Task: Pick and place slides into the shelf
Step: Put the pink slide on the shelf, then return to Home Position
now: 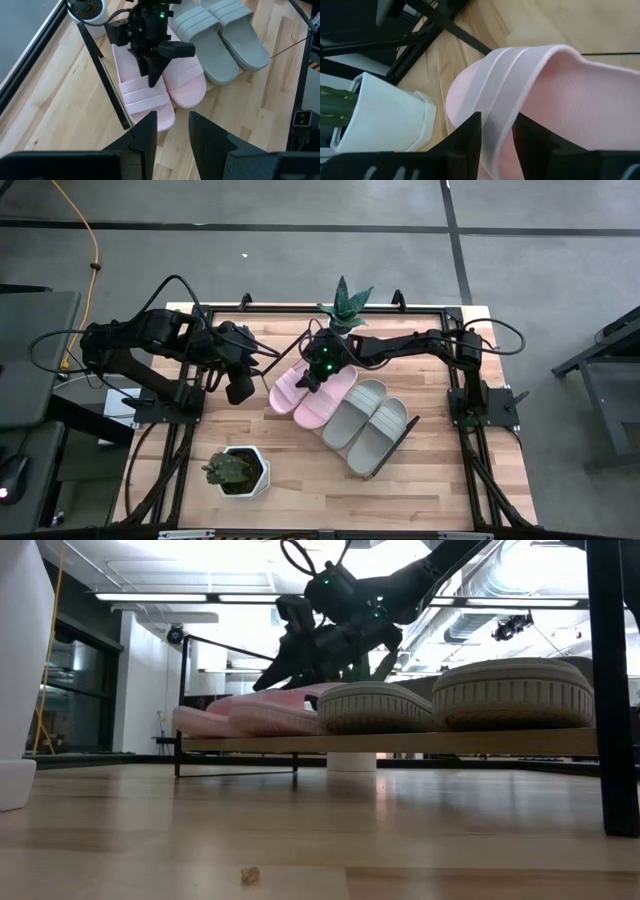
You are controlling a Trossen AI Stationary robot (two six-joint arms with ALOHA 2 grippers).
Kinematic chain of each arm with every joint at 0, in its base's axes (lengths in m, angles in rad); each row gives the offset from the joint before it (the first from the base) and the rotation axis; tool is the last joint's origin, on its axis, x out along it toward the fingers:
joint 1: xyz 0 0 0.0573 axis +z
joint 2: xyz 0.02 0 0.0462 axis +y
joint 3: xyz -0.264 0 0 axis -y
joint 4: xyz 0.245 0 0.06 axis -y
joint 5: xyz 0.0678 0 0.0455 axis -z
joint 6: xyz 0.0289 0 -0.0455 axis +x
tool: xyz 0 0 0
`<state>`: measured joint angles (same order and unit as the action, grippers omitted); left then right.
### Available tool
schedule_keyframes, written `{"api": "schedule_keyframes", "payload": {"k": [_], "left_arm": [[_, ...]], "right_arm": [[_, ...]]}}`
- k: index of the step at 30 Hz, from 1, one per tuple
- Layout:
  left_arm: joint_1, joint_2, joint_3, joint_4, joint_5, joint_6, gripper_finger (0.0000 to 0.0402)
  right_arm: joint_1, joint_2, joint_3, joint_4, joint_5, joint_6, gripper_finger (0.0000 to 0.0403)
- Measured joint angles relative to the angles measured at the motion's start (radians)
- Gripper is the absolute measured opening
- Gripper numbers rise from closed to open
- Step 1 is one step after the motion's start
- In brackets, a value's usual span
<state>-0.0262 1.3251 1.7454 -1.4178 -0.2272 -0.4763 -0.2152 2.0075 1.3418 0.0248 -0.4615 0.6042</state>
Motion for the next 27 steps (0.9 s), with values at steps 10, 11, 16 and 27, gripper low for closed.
{"api": "schedule_keyframes", "payload": {"k": [10,11,16,27], "left_arm": [[0.0,0.0,0.0,0.0,0.0,0.003,0.0101],[0.0,0.0,0.0,0.0,0.0,0.004,0.0101],[0.0,0.0,0.0,0.001,0.0,0.004,0.0101],[0.0,0.0,0.0,0.024,-0.026,0.035,0.0101]], "right_arm": [[-0.02,-0.002,0.0,-0.006,0.027,0.017,0.0099],[-0.023,-0.005,0.0,-0.01,0.029,0.02,0.0099],[-0.043,-0.046,0.0,-0.063,0.054,-0.017,0.0099],[-0.059,-0.18,0.0,-0.224,0.039,-0.115,0.0099]]}}
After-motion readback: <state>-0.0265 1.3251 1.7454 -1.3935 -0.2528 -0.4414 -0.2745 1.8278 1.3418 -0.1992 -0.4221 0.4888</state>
